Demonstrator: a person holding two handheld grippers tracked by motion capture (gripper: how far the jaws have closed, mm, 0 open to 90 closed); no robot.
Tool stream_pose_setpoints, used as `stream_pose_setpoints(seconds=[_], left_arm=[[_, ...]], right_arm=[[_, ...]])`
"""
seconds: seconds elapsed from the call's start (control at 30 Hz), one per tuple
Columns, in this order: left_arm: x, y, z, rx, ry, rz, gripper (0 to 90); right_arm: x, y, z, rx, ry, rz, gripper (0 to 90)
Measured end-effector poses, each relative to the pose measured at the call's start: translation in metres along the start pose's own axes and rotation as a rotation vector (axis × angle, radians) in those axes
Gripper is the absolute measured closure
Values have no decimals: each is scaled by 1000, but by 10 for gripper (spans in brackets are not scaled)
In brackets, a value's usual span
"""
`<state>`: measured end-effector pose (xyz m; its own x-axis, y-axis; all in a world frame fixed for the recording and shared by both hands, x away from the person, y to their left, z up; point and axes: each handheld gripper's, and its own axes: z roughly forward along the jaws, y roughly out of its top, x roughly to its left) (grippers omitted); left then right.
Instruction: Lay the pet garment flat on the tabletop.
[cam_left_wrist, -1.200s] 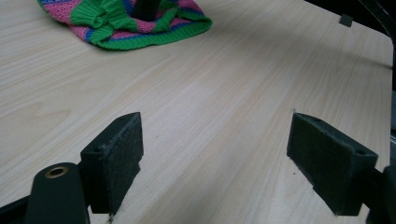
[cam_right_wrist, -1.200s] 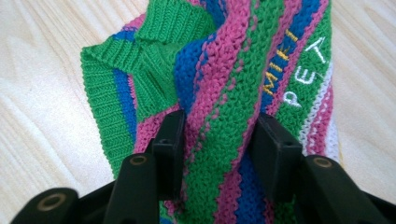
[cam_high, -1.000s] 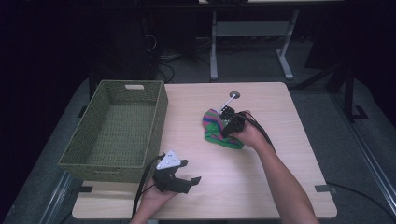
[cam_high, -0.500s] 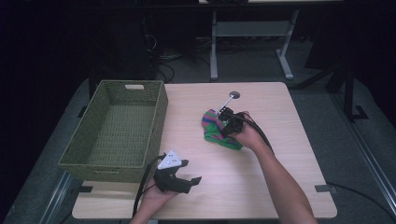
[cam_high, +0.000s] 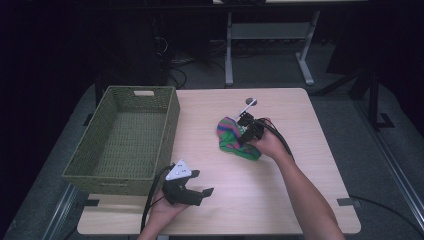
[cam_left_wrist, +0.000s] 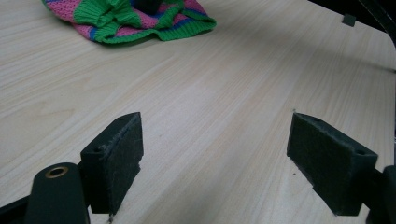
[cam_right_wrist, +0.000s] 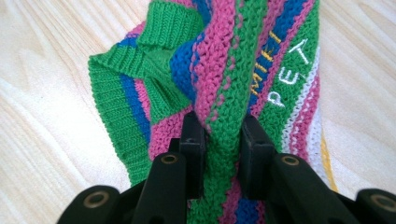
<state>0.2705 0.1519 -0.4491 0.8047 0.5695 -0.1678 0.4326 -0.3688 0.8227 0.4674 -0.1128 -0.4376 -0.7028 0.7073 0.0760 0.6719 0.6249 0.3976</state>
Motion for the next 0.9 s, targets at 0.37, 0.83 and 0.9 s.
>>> stream_pose_setpoints(seconds=[0.37, 0.83, 0.9], left_arm=[[-3, 1, 4, 11, -3, 9, 186], [-2, 1, 2, 7, 1, 7, 185], [-2, 1, 2, 1, -1, 0, 185]], right_arm=[[1, -4, -31, -60, 2, -26, 747], [0, -14, -73, -124, 41, -26, 747], [1, -15, -75, -129, 42, -28, 747]])
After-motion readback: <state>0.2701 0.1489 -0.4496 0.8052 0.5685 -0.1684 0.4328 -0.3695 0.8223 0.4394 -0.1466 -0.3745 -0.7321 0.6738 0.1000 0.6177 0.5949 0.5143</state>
